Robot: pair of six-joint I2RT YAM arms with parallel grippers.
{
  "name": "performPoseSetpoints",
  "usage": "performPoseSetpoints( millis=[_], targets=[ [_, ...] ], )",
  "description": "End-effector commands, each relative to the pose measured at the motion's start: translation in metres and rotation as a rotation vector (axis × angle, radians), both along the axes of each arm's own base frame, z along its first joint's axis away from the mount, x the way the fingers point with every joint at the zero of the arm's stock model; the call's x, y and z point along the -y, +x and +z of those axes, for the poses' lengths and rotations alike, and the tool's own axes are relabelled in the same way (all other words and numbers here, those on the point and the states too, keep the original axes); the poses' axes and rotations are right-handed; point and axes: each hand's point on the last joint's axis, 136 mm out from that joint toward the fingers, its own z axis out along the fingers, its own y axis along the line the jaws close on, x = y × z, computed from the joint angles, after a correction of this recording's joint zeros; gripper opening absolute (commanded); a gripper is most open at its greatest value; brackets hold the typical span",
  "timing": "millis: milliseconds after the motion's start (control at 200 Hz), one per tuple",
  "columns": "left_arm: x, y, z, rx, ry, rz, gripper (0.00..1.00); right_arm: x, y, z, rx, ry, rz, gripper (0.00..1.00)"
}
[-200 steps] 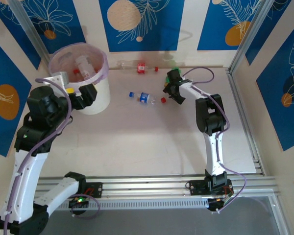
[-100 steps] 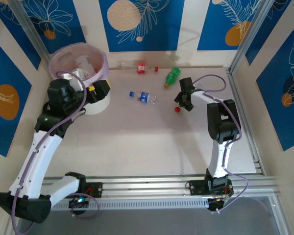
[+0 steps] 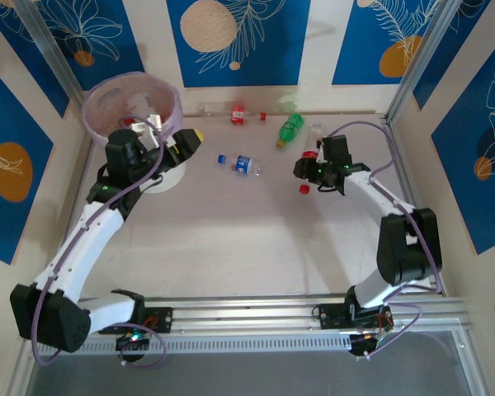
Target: Put the plastic bottles in the bin
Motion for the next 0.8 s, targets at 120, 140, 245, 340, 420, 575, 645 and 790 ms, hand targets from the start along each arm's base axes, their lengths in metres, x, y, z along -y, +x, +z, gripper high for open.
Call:
performPoseSetpoints(
  millis=[120, 140, 245, 340, 420, 575, 645, 790],
  targets=[
    [0.04, -0.006, 0.008, 0.039, -0.078, -0.111, 1.0, -0.09, -0.085, 0.05, 0.123, 0.246, 0.575, 0.45],
    [0.045, -0.007, 0.005, 0.036, -0.073, -0.121, 1.0, -0.093, -0.09, 0.052, 0.128, 0.264, 0.596, 0.45],
    [0.07, -0.009, -0.013, 0.008, -0.084, -0.169, 1.0, -0.105, -0.107, 0.063, 0.153, 0.321, 0.666, 0.44],
    [0.09, -0.011, -0.032, -0.02, -0.088, -0.194, 1.0, -0.114, -0.116, 0.072, 0.176, 0.351, 0.697, 0.44],
    [0.103, -0.011, -0.047, -0.048, -0.055, -0.209, 1.0, -0.122, -0.122, 0.081, 0.196, 0.373, 0.728, 0.44],
    [0.12, -0.008, -0.057, -0.074, -0.049, -0.227, 1.0, -0.132, -0.128, 0.083, 0.194, 0.353, 0.757, 0.44],
    [0.125, -0.007, -0.06, -0.082, -0.063, -0.231, 1.0, -0.134, -0.13, 0.084, 0.198, 0.351, 0.761, 0.44],
    [0.138, -0.011, -0.071, -0.122, -0.078, -0.259, 1.0, -0.137, -0.13, 0.083, 0.205, 0.356, 0.762, 0.44]
  ],
)
